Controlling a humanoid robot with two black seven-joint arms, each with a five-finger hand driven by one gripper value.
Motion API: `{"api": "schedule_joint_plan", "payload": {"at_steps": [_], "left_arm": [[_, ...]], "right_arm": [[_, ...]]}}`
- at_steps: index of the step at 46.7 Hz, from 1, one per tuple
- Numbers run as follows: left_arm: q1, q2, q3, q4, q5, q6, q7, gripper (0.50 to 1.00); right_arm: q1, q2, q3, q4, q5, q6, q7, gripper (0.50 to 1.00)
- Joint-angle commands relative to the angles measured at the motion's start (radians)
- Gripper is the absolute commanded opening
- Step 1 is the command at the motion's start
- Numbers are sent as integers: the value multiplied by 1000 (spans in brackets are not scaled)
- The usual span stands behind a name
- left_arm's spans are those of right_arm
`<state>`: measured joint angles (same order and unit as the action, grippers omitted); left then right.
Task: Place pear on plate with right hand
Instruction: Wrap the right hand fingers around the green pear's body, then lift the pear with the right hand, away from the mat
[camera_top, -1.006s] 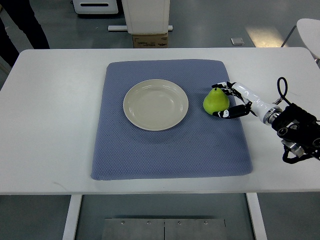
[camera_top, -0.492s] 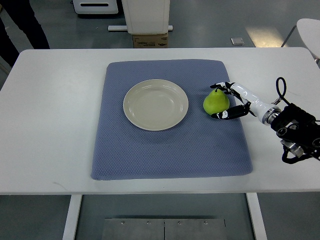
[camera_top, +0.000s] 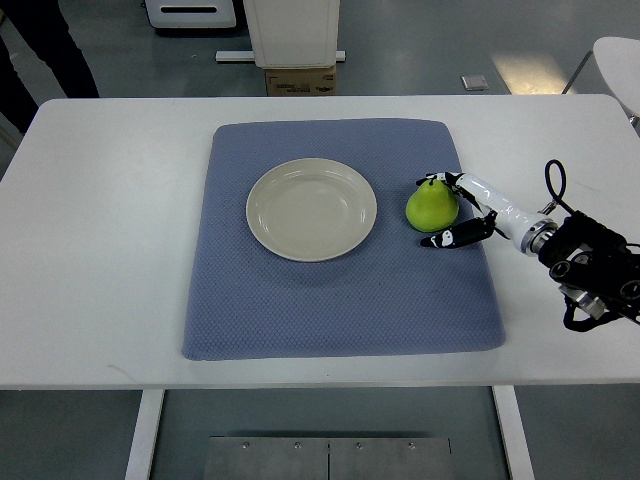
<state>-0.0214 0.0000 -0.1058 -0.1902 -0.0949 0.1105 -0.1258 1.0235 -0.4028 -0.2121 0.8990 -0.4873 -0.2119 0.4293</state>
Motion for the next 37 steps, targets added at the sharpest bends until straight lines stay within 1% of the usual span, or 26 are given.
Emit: {"api": "schedule_joint_plan", "payload": {"at_steps": [1,4,8,10,12,15,16,17,18,19,37], "left_arm": [[0,0,0,0,0,0,0,1000],[0,0,0,0,0,0,0,1000],[0,0,0,0,0,0,0,1000],[0,0,0,0,0,0,0,1000],[0,0,0,0,0,0,0,1000],[0,0,0,0,0,0,0,1000],[0,0,0,0,1,0,0,1000],[0,0,0,0,0,0,0,1000],[0,0,0,0,0,0,0,1000],[0,0,0,0,1,0,0,1000],[0,0,0,0,0,0,0,1000]], "right_arm": [[4,1,-7,-2,0,0,-1,910],[6,1,-7,-2,0,0,-1,866],[7,1,-7,-2,0,0,-1,820],[12,1,-7,-2,0,0,-1,768],[15,4,-9,-2,0,0,-1,703],[18,7,-9,-2,0,0,-3,636],[18,7,-9,-2,0,0,-3,607],[18,7,-9,-2,0,0,-3,567],[18,7,-9,-2,0,0,-3,515],[18,7,-9,-2,0,0,-3,500],[37,13,-35,-3,-2,0,-6,500]]}}
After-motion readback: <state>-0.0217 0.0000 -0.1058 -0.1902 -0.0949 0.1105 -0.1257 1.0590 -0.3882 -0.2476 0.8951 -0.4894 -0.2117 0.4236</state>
